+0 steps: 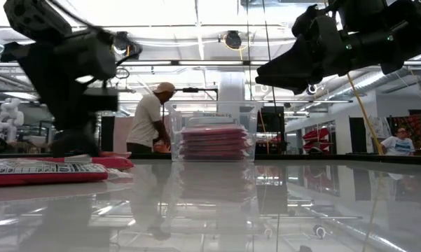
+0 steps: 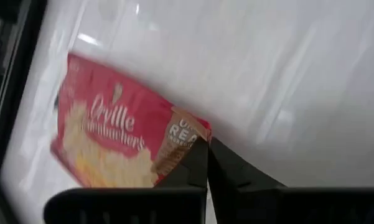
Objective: Sort popcorn bags into baskets
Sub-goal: Put the popcorn bag into the transparent bin
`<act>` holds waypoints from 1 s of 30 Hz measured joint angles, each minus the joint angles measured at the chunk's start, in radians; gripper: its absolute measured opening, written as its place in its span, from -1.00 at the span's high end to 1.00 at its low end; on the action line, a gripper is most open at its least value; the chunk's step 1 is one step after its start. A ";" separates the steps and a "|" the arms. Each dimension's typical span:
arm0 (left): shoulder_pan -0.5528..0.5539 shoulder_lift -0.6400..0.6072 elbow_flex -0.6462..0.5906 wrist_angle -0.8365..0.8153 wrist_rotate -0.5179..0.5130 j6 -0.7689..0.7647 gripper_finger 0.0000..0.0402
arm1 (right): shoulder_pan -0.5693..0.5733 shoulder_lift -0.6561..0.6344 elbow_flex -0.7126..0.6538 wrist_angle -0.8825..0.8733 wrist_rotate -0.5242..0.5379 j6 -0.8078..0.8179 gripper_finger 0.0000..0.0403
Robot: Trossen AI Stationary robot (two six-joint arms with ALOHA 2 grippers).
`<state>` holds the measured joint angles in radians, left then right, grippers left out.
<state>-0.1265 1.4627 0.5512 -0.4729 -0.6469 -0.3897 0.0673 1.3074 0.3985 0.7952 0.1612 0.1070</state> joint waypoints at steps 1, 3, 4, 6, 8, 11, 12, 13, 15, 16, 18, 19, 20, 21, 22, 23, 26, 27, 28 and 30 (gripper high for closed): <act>0.000 -0.002 0.007 0.031 -0.004 0.000 0.98 | 0.001 0.000 0.000 0.000 0.001 0.023 0.12; -0.001 -0.008 0.021 0.071 -0.016 0.000 0.99 | 0.008 0.001 0.000 -0.004 0.035 0.070 0.12; -0.001 -0.007 0.031 0.090 -0.026 0.000 0.99 | 0.015 0.000 0.000 -0.007 0.074 0.091 0.12; -0.006 -0.010 0.050 0.121 -0.042 0.003 0.99 | 0.032 0.006 0.000 -0.011 0.162 0.125 0.12; -0.011 -0.011 0.070 0.164 -0.062 0.016 0.99 | 0.047 0.023 0.000 -0.006 0.246 0.160 0.12; -0.019 -0.011 0.094 0.255 -0.077 0.043 0.99 | 0.066 0.071 0.006 0.011 0.335 0.202 0.12; -0.020 -0.011 0.098 0.300 -0.078 0.049 0.99 | 0.072 0.092 0.012 0.017 0.359 0.215 0.12; -0.020 -0.011 0.100 0.344 -0.078 0.047 0.99 | 0.078 0.119 0.020 0.019 0.377 0.224 0.12; -0.014 -0.011 0.101 0.438 -0.077 0.022 0.99 | 0.085 0.182 0.055 0.048 0.404 0.232 0.12; -0.009 -0.011 0.101 0.480 -0.075 0.013 0.99 | 0.088 0.215 0.076 0.058 0.416 0.233 0.12; -0.001 -0.011 0.101 0.556 -0.065 0.014 0.99 | 0.092 0.288 0.136 0.074 0.418 0.221 0.12; 0.004 -0.011 0.101 0.590 -0.062 0.017 0.99 | 0.092 0.327 0.170 0.078 0.417 0.209 0.12; 0.006 -0.011 0.101 0.621 -0.062 0.018 0.99 | 0.092 0.364 0.206 0.076 0.415 0.191 0.12; 0.010 -0.011 0.101 0.651 -0.061 0.018 0.99 | 0.092 0.400 0.242 0.076 0.415 0.169 0.12; 0.014 -0.011 0.101 0.676 -0.060 0.018 0.99 | 0.092 0.436 0.278 0.078 0.414 0.142 0.12; 0.017 -0.011 0.101 0.696 -0.055 0.015 1.00 | 0.090 0.467 0.312 0.078 0.415 0.110 0.12; 0.029 -0.011 0.101 0.738 -0.022 0.001 1.00 | 0.076 0.546 0.400 0.077 0.416 0.029 0.11; 0.029 -0.011 0.101 0.742 -0.018 -0.005 1.00 | 0.069 0.568 0.424 0.076 0.414 0.015 0.10; 0.029 -0.011 0.101 0.743 -0.017 -0.008 1.00 | 0.062 0.586 0.447 0.076 0.413 0.007 0.09; 0.029 -0.010 0.101 0.744 -0.010 -0.010 1.00 | 0.045 0.618 0.490 0.077 0.414 0.001 0.05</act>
<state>-0.0975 1.4523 0.6525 0.2708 -0.6567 -0.3998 0.1127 1.9250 0.8889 0.8723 0.5753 0.1079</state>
